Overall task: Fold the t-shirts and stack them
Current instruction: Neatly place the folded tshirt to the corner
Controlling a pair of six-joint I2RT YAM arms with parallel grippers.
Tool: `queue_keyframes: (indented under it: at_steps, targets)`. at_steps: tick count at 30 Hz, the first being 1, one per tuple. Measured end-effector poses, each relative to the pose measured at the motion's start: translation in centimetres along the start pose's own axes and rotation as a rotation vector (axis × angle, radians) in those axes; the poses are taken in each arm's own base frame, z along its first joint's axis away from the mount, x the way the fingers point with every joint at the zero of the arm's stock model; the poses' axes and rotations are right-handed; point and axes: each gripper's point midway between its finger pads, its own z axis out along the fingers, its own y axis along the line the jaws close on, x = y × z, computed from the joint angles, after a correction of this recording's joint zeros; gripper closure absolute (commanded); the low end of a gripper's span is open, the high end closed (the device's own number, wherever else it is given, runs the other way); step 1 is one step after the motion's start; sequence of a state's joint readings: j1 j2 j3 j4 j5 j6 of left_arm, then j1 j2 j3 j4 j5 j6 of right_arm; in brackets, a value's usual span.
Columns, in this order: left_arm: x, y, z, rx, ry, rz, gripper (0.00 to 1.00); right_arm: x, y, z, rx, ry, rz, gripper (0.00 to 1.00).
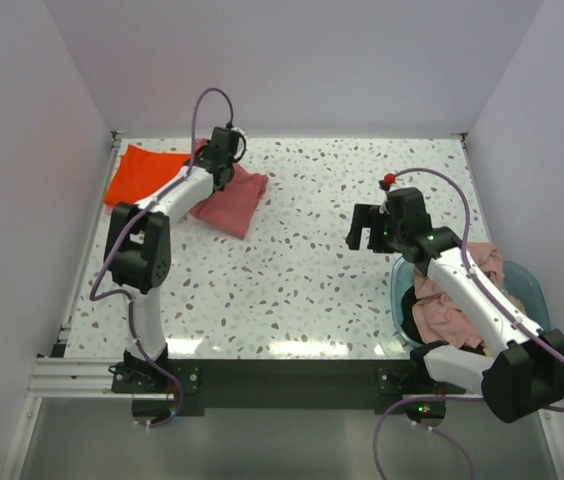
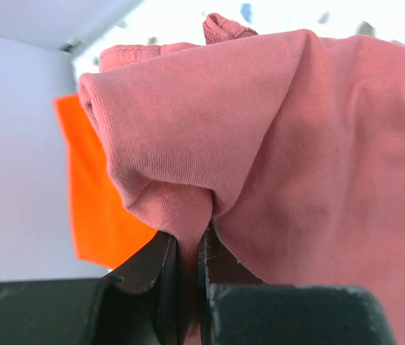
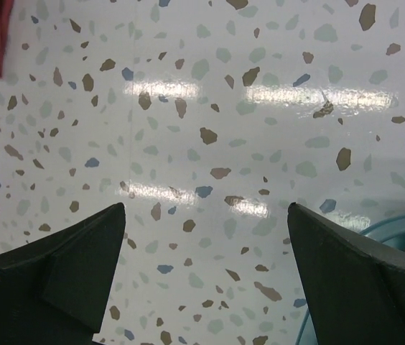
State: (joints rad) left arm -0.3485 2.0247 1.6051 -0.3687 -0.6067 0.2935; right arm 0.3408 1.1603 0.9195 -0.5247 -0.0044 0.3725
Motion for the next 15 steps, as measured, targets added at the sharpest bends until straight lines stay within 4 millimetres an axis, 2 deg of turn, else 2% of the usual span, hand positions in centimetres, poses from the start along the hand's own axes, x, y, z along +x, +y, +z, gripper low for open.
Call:
queue_keyframes:
  at_steps: [4, 7, 11, 15]
  targets:
    - [-0.9, 4.0, -0.6, -0.051, -0.039, 0.019, 1.0, -0.1, -0.3, 0.0, 0.017, -0.004, -0.001, 0.01]
    - [-1.3, 6.0, -0.7, -0.077, -0.049, 0.033, 1.0, 0.1, -0.5, 0.1, 0.026, 0.001, -0.001, 0.01]
    - [-2.2, 8.2, -0.8, -0.107, -0.065, 0.045, 1.0, 0.4, -0.9, 0.5, 0.048, 0.017, -0.007, 0.01]
    - [-2.9, 9.9, -1.8, -0.121, -0.09, 0.057, 1.0, 0.5, -1.0, 0.6, 0.054, 0.023, -0.009, 0.01]
